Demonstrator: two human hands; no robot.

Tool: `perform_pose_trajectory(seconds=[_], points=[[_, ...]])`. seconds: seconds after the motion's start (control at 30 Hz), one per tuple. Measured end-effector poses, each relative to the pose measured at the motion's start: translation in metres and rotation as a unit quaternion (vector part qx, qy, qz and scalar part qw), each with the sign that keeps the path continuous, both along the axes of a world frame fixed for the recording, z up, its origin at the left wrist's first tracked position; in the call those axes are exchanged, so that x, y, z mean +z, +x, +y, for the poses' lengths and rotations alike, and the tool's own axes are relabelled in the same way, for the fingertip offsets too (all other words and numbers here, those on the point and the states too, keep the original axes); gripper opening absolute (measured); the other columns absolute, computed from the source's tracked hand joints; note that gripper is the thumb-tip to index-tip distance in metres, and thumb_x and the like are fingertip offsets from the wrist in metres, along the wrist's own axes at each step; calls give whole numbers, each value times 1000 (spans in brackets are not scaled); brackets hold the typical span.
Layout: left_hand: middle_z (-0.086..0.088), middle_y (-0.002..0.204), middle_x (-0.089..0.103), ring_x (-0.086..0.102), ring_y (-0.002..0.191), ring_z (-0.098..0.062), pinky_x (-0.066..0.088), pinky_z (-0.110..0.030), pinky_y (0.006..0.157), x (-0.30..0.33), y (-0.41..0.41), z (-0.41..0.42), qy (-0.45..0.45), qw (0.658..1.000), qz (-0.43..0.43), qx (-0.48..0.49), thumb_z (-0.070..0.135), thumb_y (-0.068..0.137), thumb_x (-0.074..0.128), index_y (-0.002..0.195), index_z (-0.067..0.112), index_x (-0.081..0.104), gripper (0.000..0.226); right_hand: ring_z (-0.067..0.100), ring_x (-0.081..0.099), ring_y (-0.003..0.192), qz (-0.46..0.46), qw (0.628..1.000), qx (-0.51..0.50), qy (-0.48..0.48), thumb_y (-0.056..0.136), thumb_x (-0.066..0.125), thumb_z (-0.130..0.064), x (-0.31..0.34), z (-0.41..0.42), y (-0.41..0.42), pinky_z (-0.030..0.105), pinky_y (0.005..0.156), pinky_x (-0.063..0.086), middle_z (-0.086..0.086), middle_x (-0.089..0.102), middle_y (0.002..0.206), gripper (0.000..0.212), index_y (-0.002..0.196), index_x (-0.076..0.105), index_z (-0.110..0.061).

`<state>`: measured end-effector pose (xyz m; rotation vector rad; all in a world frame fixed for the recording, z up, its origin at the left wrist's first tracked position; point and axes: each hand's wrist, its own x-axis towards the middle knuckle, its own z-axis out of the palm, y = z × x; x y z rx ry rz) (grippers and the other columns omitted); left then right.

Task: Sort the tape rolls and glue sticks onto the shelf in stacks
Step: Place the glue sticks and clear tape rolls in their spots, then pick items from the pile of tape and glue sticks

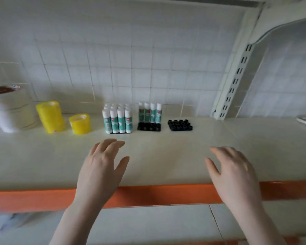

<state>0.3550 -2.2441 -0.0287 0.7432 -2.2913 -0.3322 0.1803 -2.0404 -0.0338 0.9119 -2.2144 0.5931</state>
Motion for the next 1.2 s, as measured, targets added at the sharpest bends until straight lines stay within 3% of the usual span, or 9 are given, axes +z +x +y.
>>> perform_pose_trajectory(seconds=[0.23,0.67,0.83,0.9,1.0,1.2], points=[[-3,108,65,61,96,-29,47,-36,79,17,-77,59,-8,999,-24,-38,17,72,78,104,13,68,34,36,63,69,10,998,-62,-27,64,81,-6,-7,71,-67,42,62,53,14,66,79,25,85,69,-3],[2,114,62,55,106,-24,42,-33,80,32,-224,180,-14,991,-33,-129,22,75,75,108,18,67,34,36,64,71,16,985,-168,-46,64,80,-6,-3,220,-178,43,63,53,14,67,80,26,87,70,-4],[1,115,62,54,108,-24,41,-34,82,22,-301,272,1,993,-25,-115,22,75,74,108,18,67,34,37,63,70,44,989,-130,-62,68,77,-2,-6,312,-258,43,63,53,14,67,81,19,86,70,-3],[1,116,61,56,106,-25,40,-32,81,18,-336,313,12,994,-17,-105,22,76,74,108,17,67,33,37,62,72,54,992,-99,-50,77,71,-6,-3,350,-296,43,63,54,13,66,83,11,88,70,-4],[2,118,60,57,106,-23,40,-29,80,19,-380,367,21,993,-31,-110,25,77,72,110,18,66,34,36,62,74,44,996,-74,-27,81,61,-13,3,396,-346,42,64,53,11,66,86,15,90,71,-7],[5,124,56,51,115,-18,39,-28,89,31,-438,424,21,995,-46,-88,30,81,68,116,20,63,36,34,62,73,11,999,-27,-19,74,71,-5,16,443,-410,41,64,54,11,67,85,15,89,71,-3]])
